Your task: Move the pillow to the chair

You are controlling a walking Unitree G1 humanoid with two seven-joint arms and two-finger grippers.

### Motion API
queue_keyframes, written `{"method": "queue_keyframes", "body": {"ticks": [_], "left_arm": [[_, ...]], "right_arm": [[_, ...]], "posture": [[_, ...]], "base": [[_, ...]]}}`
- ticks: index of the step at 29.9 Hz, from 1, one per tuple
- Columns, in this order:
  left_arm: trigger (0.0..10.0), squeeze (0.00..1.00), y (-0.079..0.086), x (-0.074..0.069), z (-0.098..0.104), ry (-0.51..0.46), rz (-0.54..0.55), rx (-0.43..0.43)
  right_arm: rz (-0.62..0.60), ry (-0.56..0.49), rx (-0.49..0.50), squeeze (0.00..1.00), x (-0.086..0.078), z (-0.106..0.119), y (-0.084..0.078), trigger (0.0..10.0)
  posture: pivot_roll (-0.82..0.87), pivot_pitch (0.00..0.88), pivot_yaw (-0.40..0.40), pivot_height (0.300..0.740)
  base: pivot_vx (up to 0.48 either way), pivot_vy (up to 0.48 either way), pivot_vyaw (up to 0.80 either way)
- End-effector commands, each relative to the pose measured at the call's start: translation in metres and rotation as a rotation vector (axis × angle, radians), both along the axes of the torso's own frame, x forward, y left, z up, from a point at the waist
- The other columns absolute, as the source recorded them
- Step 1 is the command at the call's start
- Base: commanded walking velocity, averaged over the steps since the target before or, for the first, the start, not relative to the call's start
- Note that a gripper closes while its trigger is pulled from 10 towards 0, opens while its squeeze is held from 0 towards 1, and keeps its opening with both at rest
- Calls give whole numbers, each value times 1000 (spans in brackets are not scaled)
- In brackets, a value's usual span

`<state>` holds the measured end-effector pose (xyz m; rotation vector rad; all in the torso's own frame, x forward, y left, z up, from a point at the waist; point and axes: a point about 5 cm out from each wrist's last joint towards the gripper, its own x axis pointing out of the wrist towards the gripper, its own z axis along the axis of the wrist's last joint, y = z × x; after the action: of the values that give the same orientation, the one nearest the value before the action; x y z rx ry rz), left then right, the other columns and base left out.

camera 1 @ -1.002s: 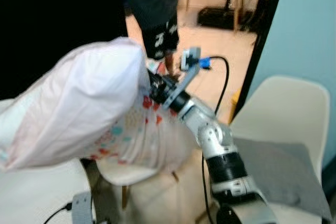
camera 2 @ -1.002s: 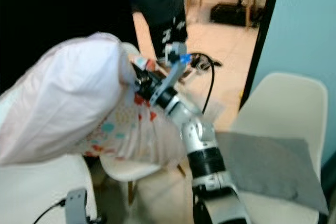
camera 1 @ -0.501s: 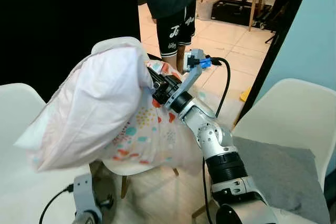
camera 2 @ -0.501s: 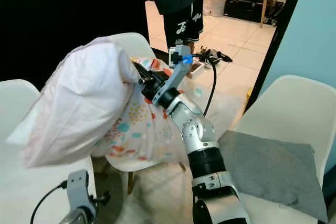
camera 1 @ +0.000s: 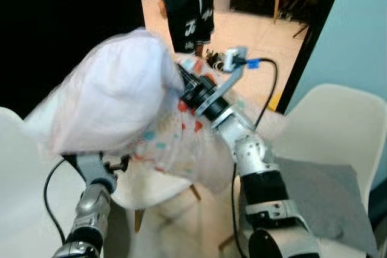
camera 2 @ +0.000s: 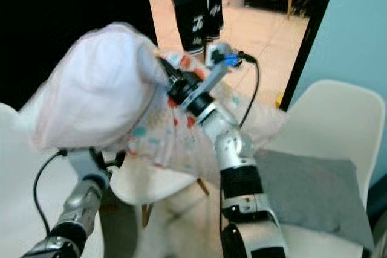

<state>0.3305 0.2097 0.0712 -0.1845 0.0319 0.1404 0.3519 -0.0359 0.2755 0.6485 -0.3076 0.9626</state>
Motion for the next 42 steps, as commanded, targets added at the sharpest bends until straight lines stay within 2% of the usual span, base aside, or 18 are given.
{"method": "queue_keyframes", "body": {"ticks": [1, 3, 12, 14, 16, 17, 18, 32, 35, 37, 38, 39, 40, 41, 42], "left_arm": [[10000, 0, 2, -4, -3, 9, -5, 20], [10000, 0, -1, 0, 7, -45, -17, 28], [10000, 0, -11, 5, 20, -110, -28, 8], [10000, 0, -16, 4, 21, -115, -38, 11], [10000, 0, -16, 4, 21, -115, -38, 11], [10000, 0, -19, 3, 21, -115, -44, 20], [10000, 0, -25, 1, 19, -114, -46, 16], [10000, 0, -38, -3, 12, -84, -52, -13], [10000, 0, -40, -2, 14, -87, -58, -20], [10000, 0, -41, -1, 15, -86, -59, -25], [10000, 0, -41, -1, 16, -86, -58, -23], [10000, 0, -41, -1, 16, -86, -58, -23], [10000, 0, -41, -2, 16, -85, -54, -18], [10000, 0, -41, -2, 15, -77, -49, -15], [10000, 0, -41, -3, 14, -74, -47, -12]], "right_arm": [[24, -46, -4, 0, -3, 8, 9, 10000], [41, -43, -5, 0, -5, 7, 12, 10000], [95, -52, -6, 0, -9, 6, 16, 10000], [118, -71, -51, 0, -13, 2, 23, 10000], [118, -71, -51, 0, -13, 2, 23, 10000], [122, -85, -89, 0, -14, -1, 26, 10000], [106, -93, -129, 0, -14, -6, 30, 10000], [98, -66, -146, 0, -11, -10, 29, 10000], [93, -41, -183, 0, -11, -17, 33, 10000], [69, 12, -291, 0, -7, -32, 40, 10000], [30, 36, -384, 0, -4, -44, 42, 10000], [30, 36, -384, 0, -4, -44, 42, 10000], [-2, 81, -464, 0, -1, -57, 44, 10000], [-41, 123, -592, 0, 1, -78, 44, 10000], [-48, 135, -619, 0, 2, -83, 44, 10000]], "posture": [[-30, 69, 22, 723], [-27, 71, 21, 723], [-26, 72, 20, 723], [-26, 72, 20, 723], [-26, 72, 20, 723], [-26, 72, 20, 723], [-24, 72, 19, 723], [-24, 70, 15, 723], [-25, 70, 14, 723], [-22, 68, 12, 723], [-20, 68, 11, 723], [-20, 68, 11, 723], [-19, 68, 9, 723], [-18, 69, 8, 723], [-18, 69, 8, 723]], "base": [[420, 0, 0], [428, 0, 0], [436, 0, 0], [414, 0, 0], [398, 0, 0], [371, 0, 0], [300, 0, 800], [21, 0, 800], [0, 0, 800], [0, 0, 0], [0, 0, 0], [0, 0, 0], [0, 0, 0], [0, 0, 0], [0, 0, 0]]}}
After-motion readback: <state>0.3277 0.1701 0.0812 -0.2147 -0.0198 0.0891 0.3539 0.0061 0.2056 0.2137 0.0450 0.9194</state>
